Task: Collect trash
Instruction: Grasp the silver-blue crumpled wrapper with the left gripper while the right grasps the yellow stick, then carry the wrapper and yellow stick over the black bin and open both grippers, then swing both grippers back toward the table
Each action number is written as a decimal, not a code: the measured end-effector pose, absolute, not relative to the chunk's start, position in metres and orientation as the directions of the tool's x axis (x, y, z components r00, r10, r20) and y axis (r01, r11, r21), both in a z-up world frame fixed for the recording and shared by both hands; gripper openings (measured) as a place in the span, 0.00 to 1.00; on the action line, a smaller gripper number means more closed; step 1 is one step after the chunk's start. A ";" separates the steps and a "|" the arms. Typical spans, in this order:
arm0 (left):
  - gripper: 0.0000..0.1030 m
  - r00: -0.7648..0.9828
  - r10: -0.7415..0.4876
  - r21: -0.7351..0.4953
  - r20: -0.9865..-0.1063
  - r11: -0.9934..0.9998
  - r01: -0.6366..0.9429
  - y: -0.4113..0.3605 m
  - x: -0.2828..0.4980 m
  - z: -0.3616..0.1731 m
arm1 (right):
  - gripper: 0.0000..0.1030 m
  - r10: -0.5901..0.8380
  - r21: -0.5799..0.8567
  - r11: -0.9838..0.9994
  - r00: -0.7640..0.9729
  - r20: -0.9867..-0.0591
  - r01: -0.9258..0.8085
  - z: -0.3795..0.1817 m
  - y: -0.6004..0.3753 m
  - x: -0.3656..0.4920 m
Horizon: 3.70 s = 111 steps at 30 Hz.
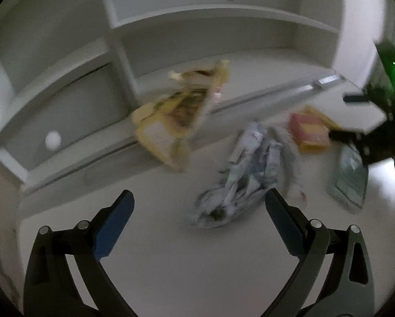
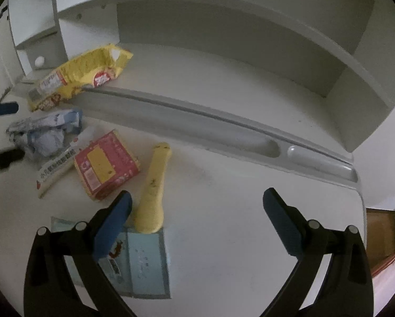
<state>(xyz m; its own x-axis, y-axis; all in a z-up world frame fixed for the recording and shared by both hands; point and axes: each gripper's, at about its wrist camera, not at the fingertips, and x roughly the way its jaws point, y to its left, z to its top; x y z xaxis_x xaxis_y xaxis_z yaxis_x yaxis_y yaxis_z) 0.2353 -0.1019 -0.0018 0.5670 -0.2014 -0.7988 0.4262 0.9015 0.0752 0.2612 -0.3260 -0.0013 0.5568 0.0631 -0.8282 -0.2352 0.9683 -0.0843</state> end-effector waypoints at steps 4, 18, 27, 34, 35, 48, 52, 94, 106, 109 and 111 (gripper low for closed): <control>0.93 0.529 -0.248 -0.006 -0.812 0.909 0.417 -0.094 0.240 -0.004 | 0.89 0.092 -0.056 0.967 0.548 -0.832 -0.247 -0.003 -0.324 0.263; 0.63 0.515 -0.214 0.057 -0.830 0.886 0.461 -0.134 0.226 -0.018 | 0.17 0.269 0.082 0.928 0.499 -0.824 -0.364 0.002 -0.322 0.255; 0.62 0.600 -0.199 0.080 -0.774 0.911 0.405 -0.136 0.193 0.018 | 0.17 0.300 0.121 0.937 0.578 -0.759 -0.327 0.032 -0.346 0.223; 0.62 0.607 -0.326 0.023 -0.724 0.869 0.495 -0.195 0.146 0.053 | 0.17 0.252 0.132 0.965 0.656 -0.711 -0.227 0.056 -0.404 0.166; 0.62 0.600 -0.351 0.012 -0.719 0.857 0.516 -0.206 0.139 0.055 | 0.17 0.241 0.140 0.969 0.665 -0.707 -0.203 0.058 -0.419 0.153; 0.62 0.306 -0.621 -0.095 -0.722 0.527 0.844 -0.459 -0.013 0.029 | 0.12 0.100 0.332 0.921 0.704 -0.703 0.201 0.026 -0.650 -0.055; 0.62 0.270 -0.612 -0.088 -0.743 0.490 0.867 -0.492 -0.036 0.018 | 0.10 0.185 0.489 0.828 0.690 -0.700 0.274 -0.022 -0.700 -0.091; 0.48 -0.106 -0.185 -0.184 -0.977 0.480 0.858 -0.660 -0.039 -0.316 | 0.13 0.293 0.414 0.614 0.293 -0.910 0.672 -0.321 -0.767 -0.160; 0.90 -0.089 -0.384 -0.238 -0.919 0.360 0.902 -0.667 -0.071 -0.238 | 0.90 -0.263 -0.074 0.523 0.079 -0.962 0.849 -0.213 -0.840 -0.206; 0.90 -0.079 -0.503 -0.247 -0.861 0.276 0.929 -0.667 -0.090 -0.169 | 0.90 -0.508 -0.240 0.419 0.007 -0.861 0.876 -0.139 -0.842 -0.219; 0.90 -0.067 -0.597 -0.244 -0.799 0.220 0.944 -0.655 -0.100 -0.110 | 0.93 -0.597 -0.201 0.398 0.087 -0.798 0.895 -0.091 -0.833 -0.225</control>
<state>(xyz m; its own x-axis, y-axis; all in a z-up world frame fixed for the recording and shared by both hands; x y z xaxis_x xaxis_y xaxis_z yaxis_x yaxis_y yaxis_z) -0.1001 -0.6551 -0.1098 -0.0675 -0.5972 -0.7993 0.9443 0.2204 -0.2444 -0.2253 -0.8331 -0.0914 0.0865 -0.5968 -0.7977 0.8952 0.3980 -0.2007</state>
